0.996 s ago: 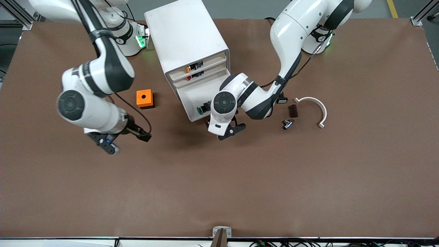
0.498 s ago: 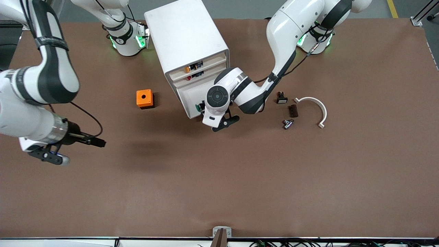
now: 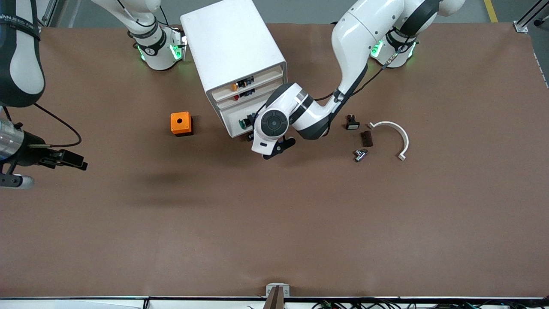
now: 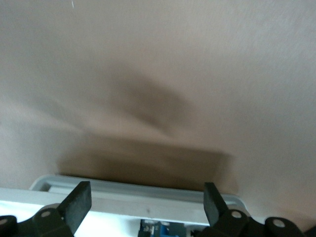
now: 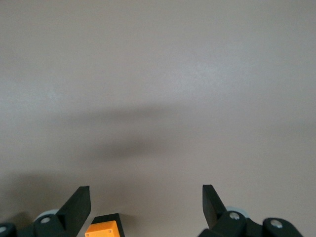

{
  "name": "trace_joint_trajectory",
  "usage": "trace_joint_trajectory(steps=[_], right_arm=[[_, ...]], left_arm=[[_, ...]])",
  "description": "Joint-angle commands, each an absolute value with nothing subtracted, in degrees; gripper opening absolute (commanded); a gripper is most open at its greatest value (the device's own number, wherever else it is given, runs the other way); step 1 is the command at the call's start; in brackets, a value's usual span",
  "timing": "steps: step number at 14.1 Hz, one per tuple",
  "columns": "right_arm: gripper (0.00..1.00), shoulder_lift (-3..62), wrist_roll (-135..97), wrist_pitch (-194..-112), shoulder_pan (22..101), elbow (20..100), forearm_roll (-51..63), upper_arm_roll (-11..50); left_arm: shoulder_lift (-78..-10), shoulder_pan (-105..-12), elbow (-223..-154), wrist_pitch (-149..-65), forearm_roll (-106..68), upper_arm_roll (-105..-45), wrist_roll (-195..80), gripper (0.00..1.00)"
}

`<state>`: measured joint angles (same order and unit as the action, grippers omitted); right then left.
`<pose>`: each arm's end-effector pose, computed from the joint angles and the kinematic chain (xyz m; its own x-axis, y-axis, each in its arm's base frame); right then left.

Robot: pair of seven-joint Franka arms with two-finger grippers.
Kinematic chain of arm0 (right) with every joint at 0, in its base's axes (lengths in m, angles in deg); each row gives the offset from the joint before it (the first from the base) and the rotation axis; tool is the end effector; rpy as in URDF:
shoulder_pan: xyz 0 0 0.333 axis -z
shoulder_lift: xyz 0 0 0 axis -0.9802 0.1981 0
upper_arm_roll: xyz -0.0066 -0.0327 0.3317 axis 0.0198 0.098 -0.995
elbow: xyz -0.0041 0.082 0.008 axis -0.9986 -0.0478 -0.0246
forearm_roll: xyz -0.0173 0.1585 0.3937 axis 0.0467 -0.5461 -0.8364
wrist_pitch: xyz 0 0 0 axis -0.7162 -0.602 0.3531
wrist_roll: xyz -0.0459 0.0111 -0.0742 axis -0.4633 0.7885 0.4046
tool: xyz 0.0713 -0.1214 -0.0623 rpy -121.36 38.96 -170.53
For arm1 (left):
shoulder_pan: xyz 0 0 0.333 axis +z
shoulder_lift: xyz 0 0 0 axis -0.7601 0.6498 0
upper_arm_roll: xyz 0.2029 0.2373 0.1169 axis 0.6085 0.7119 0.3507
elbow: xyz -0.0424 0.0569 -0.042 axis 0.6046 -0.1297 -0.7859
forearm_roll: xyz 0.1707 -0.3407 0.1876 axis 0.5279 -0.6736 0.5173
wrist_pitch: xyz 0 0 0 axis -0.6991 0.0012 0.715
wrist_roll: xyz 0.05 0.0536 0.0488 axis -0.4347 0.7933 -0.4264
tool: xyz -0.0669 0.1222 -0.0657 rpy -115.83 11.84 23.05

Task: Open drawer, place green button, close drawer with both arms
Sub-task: 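Push the drawer shut with the left gripper while the right gripper withdraws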

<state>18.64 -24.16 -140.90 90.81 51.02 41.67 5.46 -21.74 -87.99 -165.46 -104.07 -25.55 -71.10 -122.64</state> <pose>0.6667 -0.0455 0.4770 0.9972 -0.0740 0.0100 -0.0734 -0.9960 -0.0511 0.4637 -0.5997 0.1830 0.7696 0.4692 -0.4332 0.4945 -0.8671 -0.0606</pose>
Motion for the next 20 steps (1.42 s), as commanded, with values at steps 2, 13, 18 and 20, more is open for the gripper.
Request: trace_joint_trajectory(steps=[2,13,18,20], right_arm=[[1.0,16.6,-23.5,-141.2,89.6,51.7,43.7,5.3],[1.0,11.5,-23.6,-139.0,76.3,51.8,42.8,20.6],[1.0,11.6,-23.8,-138.7,76.0,51.8,42.7,20.6],[1.0,11.6,-24.2,-138.4,75.8,51.3,42.6,20.4]], left_arm=[[-23.1,-88.9,-168.2,-104.5,-30.0,-71.2,-123.2,1.0],[-22.5,-88.9,-171.1,-104.5,-39.8,-73.1,-122.3,1.0],[-22.5,-88.4,-171.1,-104.5,-40.0,-73.0,-122.0,1.0],[-23.5,-88.0,-170.7,-104.5,-38.6,-72.6,-122.2,1.0]])
